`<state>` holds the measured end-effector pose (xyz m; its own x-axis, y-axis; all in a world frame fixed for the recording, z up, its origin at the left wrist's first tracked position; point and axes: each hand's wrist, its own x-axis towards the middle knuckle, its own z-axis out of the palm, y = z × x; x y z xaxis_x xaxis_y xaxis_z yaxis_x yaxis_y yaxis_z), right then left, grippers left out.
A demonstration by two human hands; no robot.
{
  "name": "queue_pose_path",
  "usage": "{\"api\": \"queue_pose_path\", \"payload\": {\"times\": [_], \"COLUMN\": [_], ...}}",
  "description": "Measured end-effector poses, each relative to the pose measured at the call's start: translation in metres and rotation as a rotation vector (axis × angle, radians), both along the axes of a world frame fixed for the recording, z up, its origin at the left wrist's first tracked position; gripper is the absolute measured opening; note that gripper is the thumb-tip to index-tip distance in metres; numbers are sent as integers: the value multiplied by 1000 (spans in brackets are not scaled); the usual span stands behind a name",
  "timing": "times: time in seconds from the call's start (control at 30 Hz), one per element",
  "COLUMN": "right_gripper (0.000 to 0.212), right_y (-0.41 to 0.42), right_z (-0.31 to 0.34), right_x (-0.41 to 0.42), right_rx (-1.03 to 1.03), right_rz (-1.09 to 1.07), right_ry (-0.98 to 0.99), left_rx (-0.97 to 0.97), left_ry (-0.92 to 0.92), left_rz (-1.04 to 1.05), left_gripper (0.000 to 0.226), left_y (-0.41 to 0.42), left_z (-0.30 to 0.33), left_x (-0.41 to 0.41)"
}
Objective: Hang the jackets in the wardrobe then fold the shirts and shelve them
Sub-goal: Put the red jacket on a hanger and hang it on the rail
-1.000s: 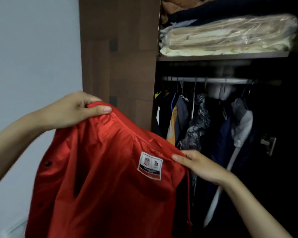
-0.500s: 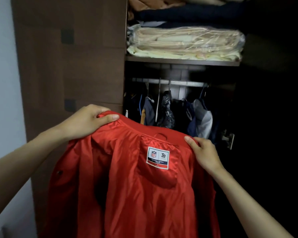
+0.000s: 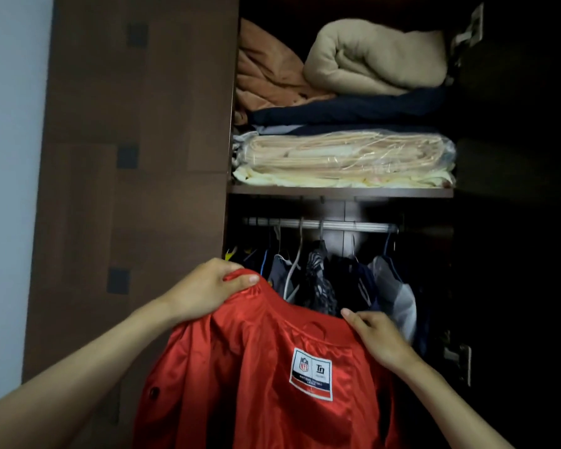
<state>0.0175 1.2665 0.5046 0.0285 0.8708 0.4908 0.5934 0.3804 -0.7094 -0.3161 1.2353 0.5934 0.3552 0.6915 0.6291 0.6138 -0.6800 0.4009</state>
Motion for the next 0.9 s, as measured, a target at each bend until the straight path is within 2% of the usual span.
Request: {"api": "queue_pose_path", "payload": {"times": [0.17,0.3,0.43,0.5,0.63,0.7,0.8,0.9], "right_gripper": [67,63,79,74,63,52,40,36], "right_y": [39,70,102,113,125,124,125,131], "right_z": [18,37,51,57,64,65,63,58], "right_x": [-19,-44,-71,-82,-102,-111,-114,-113], "right_rx": [-181,-196,-186,-203,-168,-162,-232,-285], "right_rz": [53,36,-82,-117,-272,-294,-239,-117], "right_ry": [-68,7,20,5,-226,-259,-214,-34], "left_rx": [25,7,-20,-8,-36,-44,-69,-96], "left_ry": [59,113,192,216,212,217,238,245], "left_rz": [-6,-1,13,28,50,68,101,128], "left_gripper": [42,38,43,46,46,47,49,46], "left_y": [10,18,24,25,22,20,17,14], "left_z": [17,28,25,21,13,8,0,-6], "left_x": [22,35,43,44,44,41,31,22]}}
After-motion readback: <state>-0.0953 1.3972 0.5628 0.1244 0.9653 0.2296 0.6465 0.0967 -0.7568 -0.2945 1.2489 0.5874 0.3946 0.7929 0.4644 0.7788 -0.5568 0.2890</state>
